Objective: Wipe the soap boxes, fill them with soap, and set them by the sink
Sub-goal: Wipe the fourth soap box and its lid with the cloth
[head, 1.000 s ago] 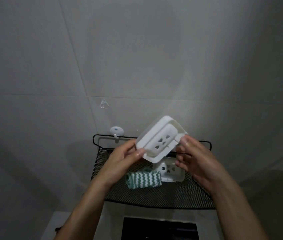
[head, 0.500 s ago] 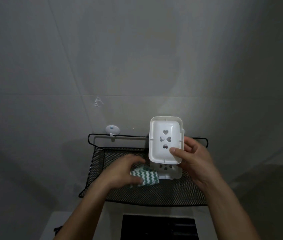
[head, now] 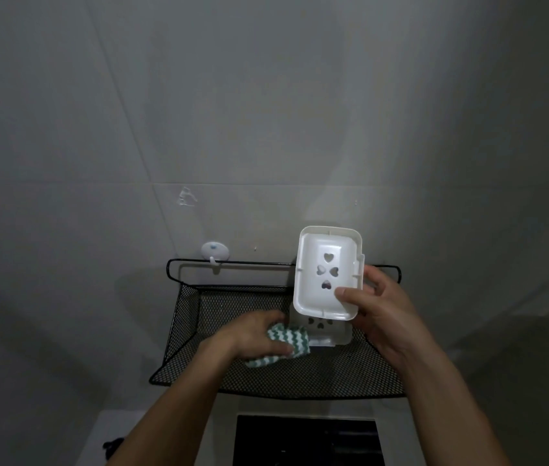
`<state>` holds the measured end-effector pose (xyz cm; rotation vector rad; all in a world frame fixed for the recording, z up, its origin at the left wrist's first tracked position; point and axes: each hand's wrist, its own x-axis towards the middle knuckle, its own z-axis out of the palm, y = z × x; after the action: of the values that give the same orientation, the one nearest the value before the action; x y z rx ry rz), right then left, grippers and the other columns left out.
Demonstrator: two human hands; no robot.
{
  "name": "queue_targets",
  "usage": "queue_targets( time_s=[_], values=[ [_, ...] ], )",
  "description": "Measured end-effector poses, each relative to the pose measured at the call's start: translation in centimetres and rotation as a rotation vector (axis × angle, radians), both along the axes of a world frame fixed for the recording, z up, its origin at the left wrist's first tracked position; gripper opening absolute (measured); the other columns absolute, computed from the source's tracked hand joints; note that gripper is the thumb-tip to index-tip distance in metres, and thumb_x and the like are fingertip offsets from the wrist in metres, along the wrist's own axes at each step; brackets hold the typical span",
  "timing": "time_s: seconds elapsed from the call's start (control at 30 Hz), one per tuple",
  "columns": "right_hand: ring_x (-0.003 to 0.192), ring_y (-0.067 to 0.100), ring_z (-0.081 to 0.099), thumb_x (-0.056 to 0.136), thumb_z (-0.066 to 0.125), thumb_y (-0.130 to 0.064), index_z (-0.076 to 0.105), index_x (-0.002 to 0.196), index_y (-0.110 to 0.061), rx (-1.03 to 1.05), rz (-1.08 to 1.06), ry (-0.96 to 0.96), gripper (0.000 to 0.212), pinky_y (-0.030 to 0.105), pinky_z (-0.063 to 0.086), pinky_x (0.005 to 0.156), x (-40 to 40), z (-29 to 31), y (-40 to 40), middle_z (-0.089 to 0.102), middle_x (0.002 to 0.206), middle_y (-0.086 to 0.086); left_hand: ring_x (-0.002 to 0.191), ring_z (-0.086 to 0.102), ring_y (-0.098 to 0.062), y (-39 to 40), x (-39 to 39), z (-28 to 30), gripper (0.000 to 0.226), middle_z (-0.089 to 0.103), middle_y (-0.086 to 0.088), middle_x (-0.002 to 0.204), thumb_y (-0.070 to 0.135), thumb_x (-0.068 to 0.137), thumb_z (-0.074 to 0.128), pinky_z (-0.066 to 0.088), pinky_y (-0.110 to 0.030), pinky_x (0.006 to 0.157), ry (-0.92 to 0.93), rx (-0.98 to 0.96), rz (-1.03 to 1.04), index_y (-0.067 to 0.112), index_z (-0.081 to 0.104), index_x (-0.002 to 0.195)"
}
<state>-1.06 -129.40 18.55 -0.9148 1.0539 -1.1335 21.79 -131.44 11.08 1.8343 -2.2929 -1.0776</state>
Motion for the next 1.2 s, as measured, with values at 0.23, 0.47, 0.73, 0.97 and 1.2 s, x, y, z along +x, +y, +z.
queue_targets(
  time_s=[0.23,0.47,0.73,0.97,1.2],
  values=[
    [0.094,0.034,0.074,0.082,0.068,0.01,0.062,0.12,-0.012,-0.009,0.023,-0.027,0.044,0.045,0.06,0.079,-0.7,-0.5,-0.3,0.076,0.104,0.015,0.095,0.064,-0.023,0.6,0.6,1.0,0.02,0.066,-0.002,0.101,0.011,0.078,0.073,0.054,-0.036,0.079,0.168,-0.082,0.178,0.02,0.066,0.095],
    [0.095,0.031,0.074,0.083,0.071,0.002,0.063,0.122,-0.015,-0.048,0.025,0.038,0.043,0.048,0.057,0.083,-0.7,-0.7,-0.7,0.077,0.105,0.009,0.084,0.067,-0.01,2.8,2.2,8.3,0.022,0.069,0.011,0.092,0.033,0.078,0.072,0.056,-0.035,0.072,0.471,-0.564,0.509,0.036,0.058,0.095],
    [0.09,0.033,0.074,0.084,0.072,-0.001,0.062,0.125,-0.024,-0.113,0.109,0.051,0.048,0.049,0.055,0.076,0.6,0.0,-1.2,0.077,0.103,0.013,0.081,0.057,-0.003,3.6,-0.5,14.8,0.024,0.061,0.011,0.094,0.027,0.084,0.069,0.047,-0.022,0.069,0.384,-1.098,0.322,0.024,0.065,0.108],
    [0.09,0.027,0.075,0.075,0.074,-0.012,0.059,0.134,-0.023,-0.156,0.194,0.004,0.062,0.041,0.062,0.07,0.9,1.0,-1.4,0.076,0.107,0.013,0.093,0.054,-0.022,3.3,-3.8,14.7,0.037,0.05,-0.005,0.105,0.028,0.086,0.071,0.052,-0.037,0.071,0.047,-1.077,0.112,0.016,0.067,0.122],
    [0.087,0.028,0.075,0.083,0.072,-0.007,0.061,0.124,-0.031,-0.17,0.18,0.04,0.048,0.048,0.061,0.073,0.3,1.4,-1.6,0.076,0.104,0.013,0.107,0.055,-0.025,3.1,-3.9,14.2,0.049,0.063,-0.006,0.118,0.005,0.079,0.069,0.044,-0.034,0.089,0.177,-0.99,0.158,0.008,0.056,0.126]
  ],
)
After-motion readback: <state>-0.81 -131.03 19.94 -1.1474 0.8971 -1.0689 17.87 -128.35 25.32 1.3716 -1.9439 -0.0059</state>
